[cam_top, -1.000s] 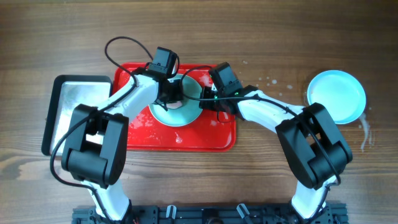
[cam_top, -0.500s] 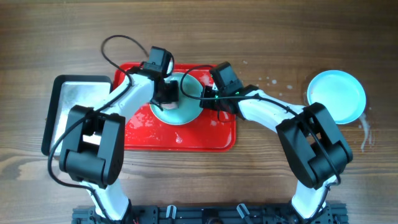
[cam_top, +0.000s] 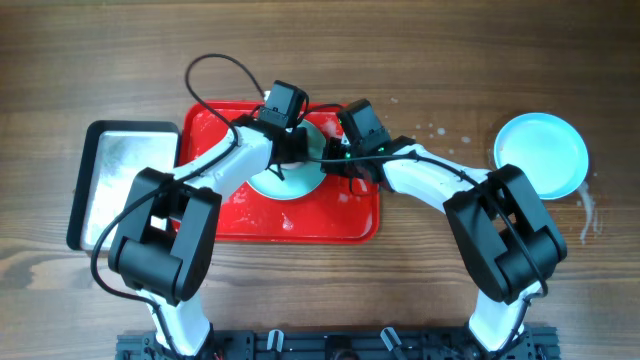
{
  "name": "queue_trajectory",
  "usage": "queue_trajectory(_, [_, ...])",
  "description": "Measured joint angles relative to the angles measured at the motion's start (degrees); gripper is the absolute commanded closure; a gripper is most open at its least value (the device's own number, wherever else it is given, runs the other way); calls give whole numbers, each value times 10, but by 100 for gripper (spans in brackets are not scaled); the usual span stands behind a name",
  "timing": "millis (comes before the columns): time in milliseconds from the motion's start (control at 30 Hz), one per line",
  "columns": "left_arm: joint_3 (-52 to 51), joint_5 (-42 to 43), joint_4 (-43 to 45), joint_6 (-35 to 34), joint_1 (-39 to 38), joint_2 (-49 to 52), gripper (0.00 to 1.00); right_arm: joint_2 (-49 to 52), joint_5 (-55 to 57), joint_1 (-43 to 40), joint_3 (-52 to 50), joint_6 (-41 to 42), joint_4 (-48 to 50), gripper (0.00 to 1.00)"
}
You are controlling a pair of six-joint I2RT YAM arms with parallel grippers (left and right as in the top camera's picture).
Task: Clean dirty plates on tray and stack at the side
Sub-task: 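Scrub the plate with the left sponge while the right gripper holds it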
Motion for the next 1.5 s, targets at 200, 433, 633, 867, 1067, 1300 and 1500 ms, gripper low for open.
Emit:
queue_trajectory(200, [0, -169, -74, -35, 0, 0, 96, 0, 0, 0, 0, 0, 0, 96])
queue_trajectory(433, [9, -34, -149, 10, 21, -10, 96, 0, -5, 6, 0, -3, -2, 96])
queue_trajectory(633, [3, 213, -103, 69, 20, -7, 96, 0, -5, 6, 0, -3, -2, 96])
queue_trajectory(867, [6, 179, -103, 37, 6, -3, 96, 0, -6, 6, 0, -3, -2, 96])
queue_trajectory(1067, [12, -79, -195, -95, -1, -10, 96, 0, -7, 7, 0, -3, -2, 96])
queue_trajectory(1300, [-37, -215, -62, -185, -1, -10, 96, 2, -14, 8, 0, 5, 2, 96])
queue_trajectory(1500, [-74, -211, 30, -159, -2, -22, 96, 2, -13, 7, 1, 10, 2, 96])
